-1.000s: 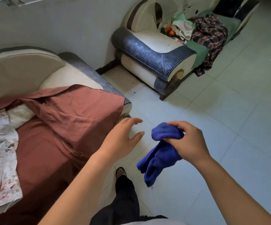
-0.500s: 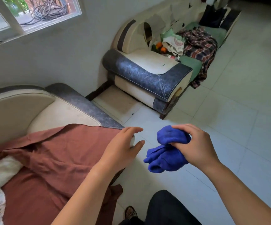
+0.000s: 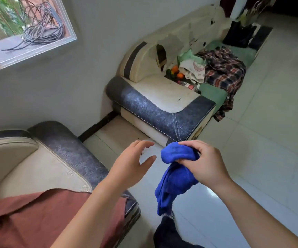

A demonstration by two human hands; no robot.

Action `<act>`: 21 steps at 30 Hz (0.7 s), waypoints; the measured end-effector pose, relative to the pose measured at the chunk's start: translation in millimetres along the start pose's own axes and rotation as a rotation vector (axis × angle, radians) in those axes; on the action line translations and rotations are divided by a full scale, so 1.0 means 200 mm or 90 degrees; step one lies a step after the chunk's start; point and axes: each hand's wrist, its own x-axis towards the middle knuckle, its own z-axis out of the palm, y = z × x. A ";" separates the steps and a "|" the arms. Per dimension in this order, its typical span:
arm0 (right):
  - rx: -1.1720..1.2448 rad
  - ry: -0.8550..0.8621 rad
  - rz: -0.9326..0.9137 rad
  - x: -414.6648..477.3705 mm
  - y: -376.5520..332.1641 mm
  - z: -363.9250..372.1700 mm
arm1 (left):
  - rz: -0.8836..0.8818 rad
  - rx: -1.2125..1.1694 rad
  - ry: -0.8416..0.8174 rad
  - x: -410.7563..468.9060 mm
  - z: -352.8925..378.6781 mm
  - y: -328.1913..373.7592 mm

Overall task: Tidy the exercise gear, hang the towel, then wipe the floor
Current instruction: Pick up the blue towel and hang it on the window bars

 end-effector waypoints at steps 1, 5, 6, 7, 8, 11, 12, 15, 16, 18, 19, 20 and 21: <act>0.014 -0.011 0.004 0.09 0.00 -0.02 | -0.003 -0.006 0.012 0.09 -0.01 0.01; 0.065 -0.051 0.030 0.42 -0.03 -0.07 | -0.023 -0.034 0.062 0.38 -0.03 0.00; 0.067 -0.058 0.031 0.49 -0.03 -0.07 | -0.032 -0.036 0.068 0.42 -0.04 0.00; 0.069 -0.064 0.031 0.55 -0.04 -0.07 | -0.039 -0.037 0.071 0.47 -0.05 -0.01; 0.070 -0.070 0.028 0.61 -0.05 -0.06 | -0.043 -0.037 0.076 0.51 -0.07 -0.02; 0.068 -0.088 0.002 0.79 -0.10 -0.03 | -0.052 -0.036 0.094 0.64 -0.13 -0.05; 0.066 -0.090 -0.008 0.85 -0.11 -0.02 | -0.052 -0.032 0.102 0.69 -0.16 -0.06; 0.074 -0.102 -0.028 1.03 -0.19 0.04 | -0.057 -0.026 0.125 0.82 -0.25 -0.11; 0.076 -0.110 -0.038 1.10 -0.21 0.07 | -0.063 -0.025 0.132 0.86 -0.29 -0.14; 0.076 -0.124 -0.060 1.24 -0.27 0.15 | -0.068 -0.017 0.146 0.95 -0.37 -0.21; 0.072 -0.130 -0.071 1.31 -0.30 0.20 | -0.068 -0.010 0.153 0.99 -0.42 -0.24; 0.066 -0.134 -0.086 1.38 -0.34 0.25 | -0.069 -0.003 0.161 1.04 -0.47 -0.29; 0.061 -0.137 -0.102 1.46 -0.38 0.31 | -0.073 0.001 0.169 1.08 -0.53 -0.34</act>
